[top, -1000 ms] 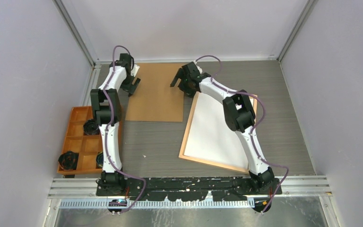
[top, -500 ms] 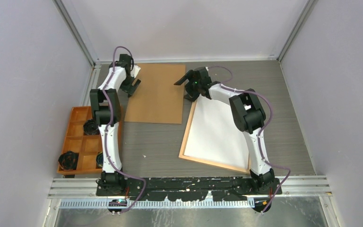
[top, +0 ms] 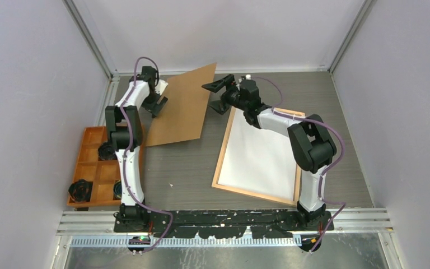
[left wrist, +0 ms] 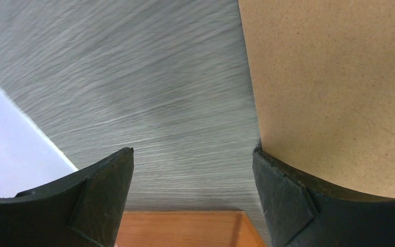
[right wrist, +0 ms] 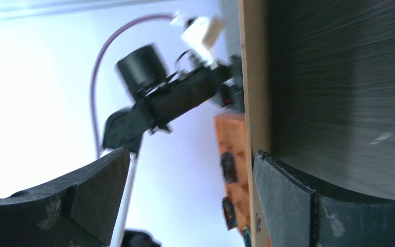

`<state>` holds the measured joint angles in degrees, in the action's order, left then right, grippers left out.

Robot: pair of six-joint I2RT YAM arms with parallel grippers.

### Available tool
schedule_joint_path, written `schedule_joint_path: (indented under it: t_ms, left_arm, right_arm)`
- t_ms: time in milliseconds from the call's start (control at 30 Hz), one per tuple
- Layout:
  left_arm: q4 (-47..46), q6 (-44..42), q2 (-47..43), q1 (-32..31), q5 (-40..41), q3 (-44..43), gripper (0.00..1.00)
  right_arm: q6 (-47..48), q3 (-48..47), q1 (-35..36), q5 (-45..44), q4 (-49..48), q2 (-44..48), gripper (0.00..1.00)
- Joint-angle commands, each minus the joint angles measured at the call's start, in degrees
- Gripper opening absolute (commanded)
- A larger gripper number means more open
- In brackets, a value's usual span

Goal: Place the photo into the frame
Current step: Turn over the photo frame item at the center of the board.

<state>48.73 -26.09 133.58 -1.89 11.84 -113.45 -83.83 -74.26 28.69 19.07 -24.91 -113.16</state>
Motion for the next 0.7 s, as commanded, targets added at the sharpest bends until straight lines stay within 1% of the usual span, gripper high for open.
schedule_joint_path:
  t_ms: [0, 100, 200, 300, 400, 533, 600, 667]
  left_arm:
    - [5.50, 2.43, -0.51, -5.37, -14.21, 2.61, 0.89]
    - [5.54, 2.15, -1.50, -5.53, -14.59, 3.15, 0.89]
    - [5.49, 1.80, -2.44, -5.58, -15.07, 3.93, 0.89]
    - [5.54, 1.72, -3.01, -5.57, -14.59, 4.30, 0.89]
    - [5.46, 1.60, -3.94, -5.57, -13.93, 4.65, 0.90]
    - [4.99, 1.22, -5.86, -5.56, -13.15, 4.71, 0.94]
    - [4.97, 1.02, -7.31, -5.58, -13.57, 4.64, 0.96]
    - [5.02, 0.80, -8.92, -5.94, -14.12, 4.87, 0.97]
  right_arm:
    - [-3.45, 0.33, 4.81, 7.86, -10.13, 2.92, 0.92]
    - [-2.01, 0.20, 4.87, 8.25, -9.15, 3.23, 0.90]
    - [2.82, -0.63, 5.10, 7.29, -2.70, 4.71, 0.88]
    - [7.53, -0.33, 5.15, 4.72, 3.39, 7.51, 0.81]
    - [13.37, -0.71, 5.21, 1.79, 12.53, 11.22, 0.77]
    - [22.01, -1.50, 5.30, -3.43, 25.22, 16.68, 0.73]
    - [24.44, -1.36, 5.27, -5.67, 29.77, 18.90, 0.66]
    - [25.71, -0.87, 5.25, -7.21, 31.90, 20.23, 0.54]
